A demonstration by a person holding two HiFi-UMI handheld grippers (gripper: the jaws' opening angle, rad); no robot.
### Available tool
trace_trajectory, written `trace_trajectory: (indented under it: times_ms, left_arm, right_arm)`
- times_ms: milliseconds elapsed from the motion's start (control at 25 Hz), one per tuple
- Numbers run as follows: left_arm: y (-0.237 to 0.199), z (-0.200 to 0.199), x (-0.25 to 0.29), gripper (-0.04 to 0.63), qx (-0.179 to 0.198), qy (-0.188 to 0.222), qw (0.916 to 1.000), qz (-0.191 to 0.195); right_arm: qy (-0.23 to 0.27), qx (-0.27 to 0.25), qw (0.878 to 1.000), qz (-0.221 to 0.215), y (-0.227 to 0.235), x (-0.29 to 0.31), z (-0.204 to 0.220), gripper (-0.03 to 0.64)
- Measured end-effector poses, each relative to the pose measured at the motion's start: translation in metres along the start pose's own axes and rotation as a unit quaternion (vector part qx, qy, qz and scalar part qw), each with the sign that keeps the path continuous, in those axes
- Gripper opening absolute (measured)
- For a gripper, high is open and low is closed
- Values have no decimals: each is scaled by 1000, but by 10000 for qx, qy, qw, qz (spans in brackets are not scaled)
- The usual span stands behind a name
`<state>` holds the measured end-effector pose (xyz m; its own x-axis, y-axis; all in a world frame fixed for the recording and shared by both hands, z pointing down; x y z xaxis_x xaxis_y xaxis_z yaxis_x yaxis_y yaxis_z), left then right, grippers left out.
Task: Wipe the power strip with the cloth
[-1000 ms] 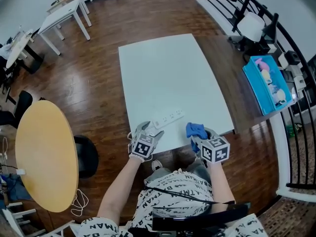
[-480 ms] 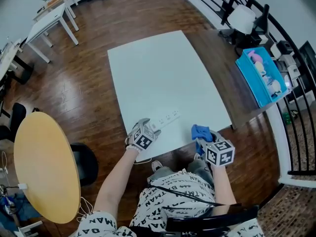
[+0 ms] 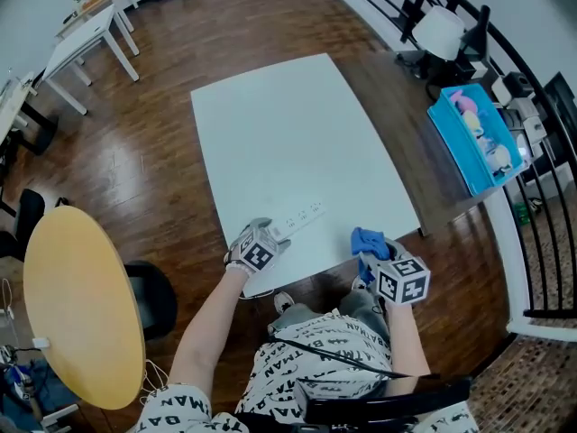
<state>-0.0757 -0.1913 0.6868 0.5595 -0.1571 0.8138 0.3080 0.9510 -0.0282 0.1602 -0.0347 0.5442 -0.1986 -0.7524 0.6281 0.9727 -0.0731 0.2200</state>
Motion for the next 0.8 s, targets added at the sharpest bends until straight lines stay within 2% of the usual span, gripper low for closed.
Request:
trace_trajectory:
  times_ms: [240, 440, 680, 800]
  left_arm:
    - [0, -2, -2, 339, 132, 21, 9999, 41]
    - [0, -5, -2, 336, 205, -244, 9994, 94]
    - [5, -11, -1, 264, 297, -337, 9989, 98]
    - [6, -11, 0, 269, 258, -263, 9993, 28]
  right_arm:
    - [4, 76, 10000, 36, 7, -2, 2, 141]
    - [35, 121, 9999, 64, 11, -5, 3, 141]
    - [91, 171, 9998, 98, 22, -11, 4, 141]
    - [97, 163, 9998, 57, 27, -13, 5, 141]
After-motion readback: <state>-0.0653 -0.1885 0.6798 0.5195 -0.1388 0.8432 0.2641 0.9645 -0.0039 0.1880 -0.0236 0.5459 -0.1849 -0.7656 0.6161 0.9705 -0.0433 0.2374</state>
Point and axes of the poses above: the fingertips, and each gripper's own axes: x forward along the fingers, y to its right, z out of its underside, the point moved 7 cm from there along -x, backward along the fingers, and after that the axes turned 1 degree about z, right-handed, at the moved point
